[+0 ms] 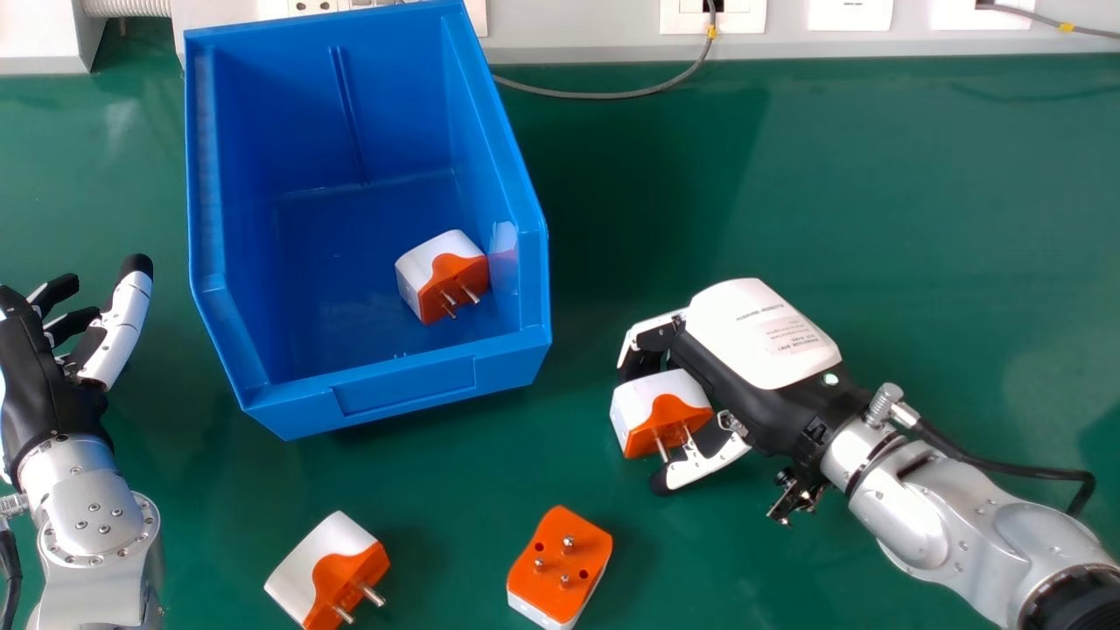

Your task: Pick all objects and put in blue box

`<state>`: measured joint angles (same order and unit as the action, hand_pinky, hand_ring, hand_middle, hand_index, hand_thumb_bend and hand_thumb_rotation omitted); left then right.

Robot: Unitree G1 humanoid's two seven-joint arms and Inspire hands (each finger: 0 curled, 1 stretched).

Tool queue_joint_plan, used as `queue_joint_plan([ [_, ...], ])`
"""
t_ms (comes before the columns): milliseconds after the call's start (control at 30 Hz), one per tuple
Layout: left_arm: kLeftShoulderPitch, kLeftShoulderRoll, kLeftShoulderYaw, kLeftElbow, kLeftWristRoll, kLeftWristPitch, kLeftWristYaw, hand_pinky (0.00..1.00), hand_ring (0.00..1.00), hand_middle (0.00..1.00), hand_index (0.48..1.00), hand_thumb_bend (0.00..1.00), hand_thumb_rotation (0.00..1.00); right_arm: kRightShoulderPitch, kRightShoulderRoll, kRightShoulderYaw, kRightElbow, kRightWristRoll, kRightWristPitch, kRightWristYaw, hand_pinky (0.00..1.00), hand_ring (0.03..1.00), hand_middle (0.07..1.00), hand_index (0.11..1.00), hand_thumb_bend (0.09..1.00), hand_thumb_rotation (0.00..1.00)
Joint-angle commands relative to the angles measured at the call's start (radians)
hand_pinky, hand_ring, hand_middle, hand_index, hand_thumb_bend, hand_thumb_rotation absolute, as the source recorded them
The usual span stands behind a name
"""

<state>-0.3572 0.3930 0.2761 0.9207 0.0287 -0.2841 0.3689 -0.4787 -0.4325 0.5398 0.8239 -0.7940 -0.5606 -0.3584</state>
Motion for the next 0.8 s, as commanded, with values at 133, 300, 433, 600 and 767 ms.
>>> queue_joint_plan([
  [133, 0.002, 0.006, 0.000, -0.002, -0.002, 0.002, -0.008, 0.62, 0.75, 0.83, 0.883, 0.62, 0.48, -0.013, -0.001, -0.025, -0.008, 0.003, -0.037, -0.099, 0.37, 0.446, 0.522, 0.496, 0.505, 0.00],
  [300, -0.001, 0.008, 0.000, 0.006, 0.000, 0.000, -0.009, 0.62, 0.75, 0.83, 0.884, 0.62, 0.48, -0.018, 0.018, -0.028, 0.038, -0.006, -0.083, -0.242, 0.37, 0.442, 0.519, 0.495, 0.503, 0.00],
  [433, -0.001, 0.007, -0.001, 0.002, 0.003, 0.004, -0.006, 0.62, 0.75, 0.83, 0.884, 0.62, 0.48, -0.031, 0.050, -0.028, 0.098, -0.027, -0.110, -0.403, 0.38, 0.440, 0.520, 0.489, 0.502, 0.00],
  [600, 0.004, 0.004, -0.001, -0.007, 0.002, 0.004, -0.005, 0.62, 0.75, 0.83, 0.884, 0.62, 0.48, -0.050, 0.067, -0.016, 0.150, -0.060, -0.138, -0.541, 0.38, 0.443, 0.520, 0.475, 0.502, 0.00],
  [767, 0.001, 0.005, -0.001, 0.001, 0.002, 0.000, -0.004, 0.62, 0.75, 0.83, 0.884, 0.62, 0.48, -0.068, 0.082, -0.004, 0.193, -0.092, -0.176, -0.669, 0.38, 0.448, 0.519, 0.465, 0.502, 0.00],
])
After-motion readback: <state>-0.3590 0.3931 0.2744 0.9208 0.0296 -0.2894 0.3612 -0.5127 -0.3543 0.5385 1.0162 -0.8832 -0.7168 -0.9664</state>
